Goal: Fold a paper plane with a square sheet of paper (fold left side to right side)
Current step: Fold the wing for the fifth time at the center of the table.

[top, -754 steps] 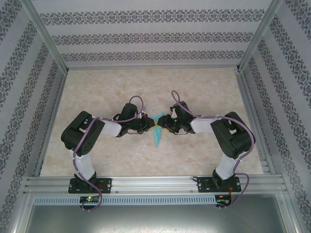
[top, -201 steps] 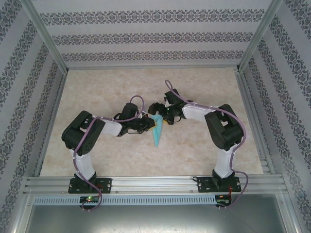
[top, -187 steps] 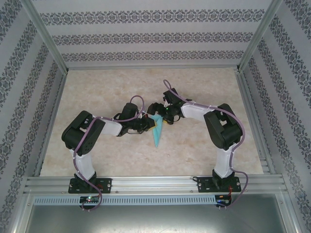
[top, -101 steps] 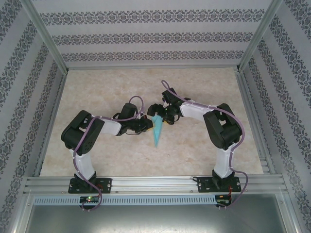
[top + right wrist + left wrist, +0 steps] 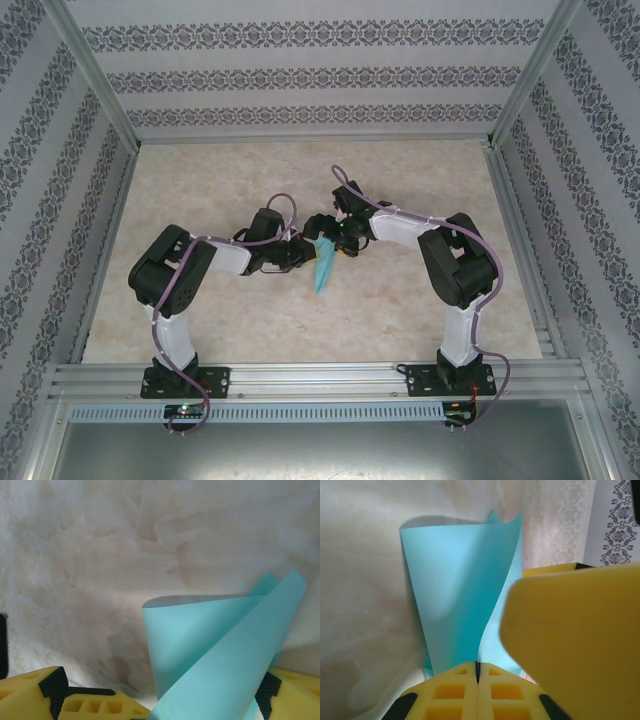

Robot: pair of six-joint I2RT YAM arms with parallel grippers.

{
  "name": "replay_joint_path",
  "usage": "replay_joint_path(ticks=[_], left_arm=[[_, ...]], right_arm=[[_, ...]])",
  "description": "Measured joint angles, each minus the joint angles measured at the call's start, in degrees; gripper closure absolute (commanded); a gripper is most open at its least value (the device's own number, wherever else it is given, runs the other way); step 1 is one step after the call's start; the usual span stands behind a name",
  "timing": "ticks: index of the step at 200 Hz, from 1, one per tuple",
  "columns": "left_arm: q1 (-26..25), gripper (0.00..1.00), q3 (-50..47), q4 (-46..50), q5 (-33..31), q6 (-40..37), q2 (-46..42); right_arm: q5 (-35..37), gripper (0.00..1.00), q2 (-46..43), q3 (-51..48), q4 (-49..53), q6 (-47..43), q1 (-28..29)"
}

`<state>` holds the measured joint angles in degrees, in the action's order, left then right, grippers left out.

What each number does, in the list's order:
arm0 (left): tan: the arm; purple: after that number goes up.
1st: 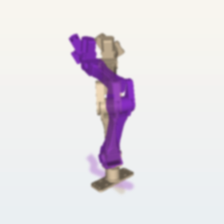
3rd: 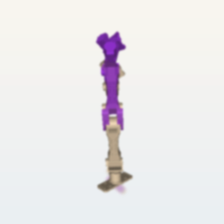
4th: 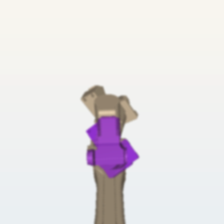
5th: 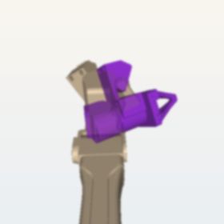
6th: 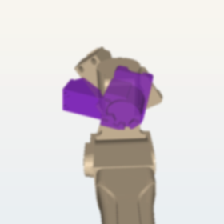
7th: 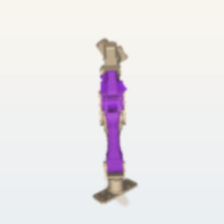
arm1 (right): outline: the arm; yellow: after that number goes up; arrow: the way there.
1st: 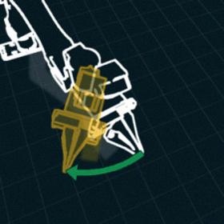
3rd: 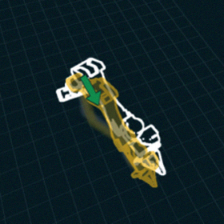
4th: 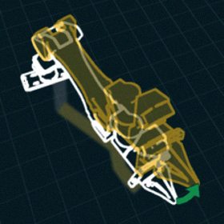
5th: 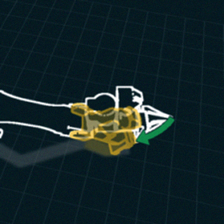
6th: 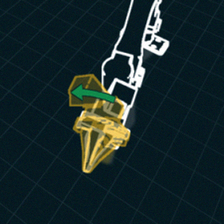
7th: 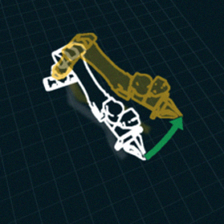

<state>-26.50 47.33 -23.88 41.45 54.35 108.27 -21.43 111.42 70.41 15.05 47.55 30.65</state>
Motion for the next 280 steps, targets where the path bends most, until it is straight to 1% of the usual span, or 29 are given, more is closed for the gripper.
replay_joint_path(ticks=[32,117,155,194,235,243,257,280], left_arm=[[0.0,1.0,-0.07,0.04,0.37,0.0,1.79],[-0.02,1.0,-1.36,-1.9,0.42,0.02,1.77],[-0.07,1.0,-1.75,-2.51,0.35,0.02,1.77],[-0.13,1.0,-2.27,-3.58,0.31,0.02,1.77],[-0.15,1.0,-2.47,-3.93,0.15,0.02,1.73],[-0.15,1.0,-2.54,-4.02,0.13,0.02,1.73],[-0.17,1.0,-2.62,-4.13,0.11,0.02,1.64],[-0.17,1.0,-3.02,-4.26,-0.09,0.02,1.36]], right_arm=[[-0.02,0.02,0.02,0.0,-0.02,0.02,0.0],[-0.46,0.02,0.02,-0.04,-0.79,0.04,0.0],[-0.96,0.02,-0.2,-1.44,-4.13,0.46,-0.02],[-1.11,0.02,-2.82,-5.03,-7.52,1.16,-0.57],[-2.01,0.03,-8.74,-7.61,-9.64,1.77,-2.86],[-2.23,0.08,-10.01,-8.13,-10.19,1.75,-3.32],[-2.67,0.19,-11.8,-9.16,-11.02,1.49,-4.02],[-3.69,0.51,-13.29,-11.21,-11.54,1.49,-4.63]])
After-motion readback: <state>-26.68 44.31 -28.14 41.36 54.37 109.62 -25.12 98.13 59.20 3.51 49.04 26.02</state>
